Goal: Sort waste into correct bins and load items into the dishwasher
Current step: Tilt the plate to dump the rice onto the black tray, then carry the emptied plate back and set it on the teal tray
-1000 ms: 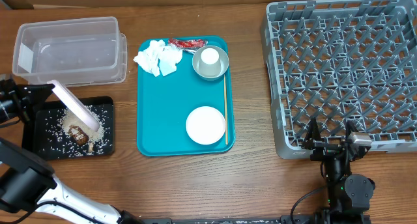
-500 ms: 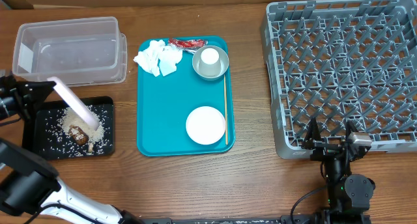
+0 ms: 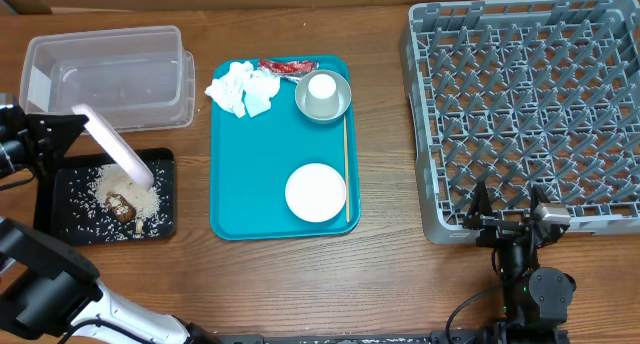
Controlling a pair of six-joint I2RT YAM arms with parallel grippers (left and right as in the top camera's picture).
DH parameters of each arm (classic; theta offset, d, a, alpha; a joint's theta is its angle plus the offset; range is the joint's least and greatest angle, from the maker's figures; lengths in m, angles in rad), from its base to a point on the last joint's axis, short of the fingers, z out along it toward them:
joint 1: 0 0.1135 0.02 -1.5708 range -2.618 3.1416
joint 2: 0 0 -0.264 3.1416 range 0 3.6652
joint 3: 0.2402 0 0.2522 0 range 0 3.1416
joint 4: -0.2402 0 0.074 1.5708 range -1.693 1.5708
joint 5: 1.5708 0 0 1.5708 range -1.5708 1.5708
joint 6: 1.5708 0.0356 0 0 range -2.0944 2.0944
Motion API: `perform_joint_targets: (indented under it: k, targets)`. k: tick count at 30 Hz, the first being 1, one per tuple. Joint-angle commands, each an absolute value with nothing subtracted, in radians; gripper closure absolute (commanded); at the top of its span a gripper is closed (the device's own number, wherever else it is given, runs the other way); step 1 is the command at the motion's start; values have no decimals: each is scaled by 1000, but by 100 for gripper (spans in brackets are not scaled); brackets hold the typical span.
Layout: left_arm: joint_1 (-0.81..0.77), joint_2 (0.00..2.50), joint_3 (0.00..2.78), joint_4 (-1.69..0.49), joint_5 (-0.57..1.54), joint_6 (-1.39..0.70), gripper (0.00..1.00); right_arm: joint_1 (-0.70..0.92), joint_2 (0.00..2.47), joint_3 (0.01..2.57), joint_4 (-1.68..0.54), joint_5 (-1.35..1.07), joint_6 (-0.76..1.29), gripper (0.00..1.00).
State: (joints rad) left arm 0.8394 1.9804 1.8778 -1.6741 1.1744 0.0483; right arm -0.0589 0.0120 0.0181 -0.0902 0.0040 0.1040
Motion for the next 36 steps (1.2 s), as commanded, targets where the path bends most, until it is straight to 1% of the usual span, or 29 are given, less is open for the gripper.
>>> perform_joint_targets:
  k: [1,6,10,13,16,20,24,31,32,36]
  targets:
    - [841,1957,1874,-1691,1249,57,96,-60,3,8,-84,-1,104,0]
    - [820,1945,1875,-1688,1213,76,96,-60,3,8,-84,-1,104,0]
    - [817,1945,1874,-1650,1093,21,96,-60,3,8,-84,-1,104,0]
    - [815,1944,1874,-1691,1215,181,96,-60,3,8,-84,-1,104,0]
    - [795,1926,1874,-1691,1198,156,96,-60,3,8,-84,-1,104,0]
    - [737,1893,1874,-1691,1089,150,96,-60,3,8,-84,-1,104,0]
    - [619,1861,1874,-1691,970,150,96,-60,3,8,-84,-1,104,0]
    - [344,1833,1874,-1674,912,147,96,-60,3,8,-84,-1,104,0]
    - [302,1838,1874,-1657,879,125,96,-60,3,8,-84,-1,104,0]
    - [136,1846,1874,-1553,633,-56,96,-60,3,8,-84,-1,104,0]
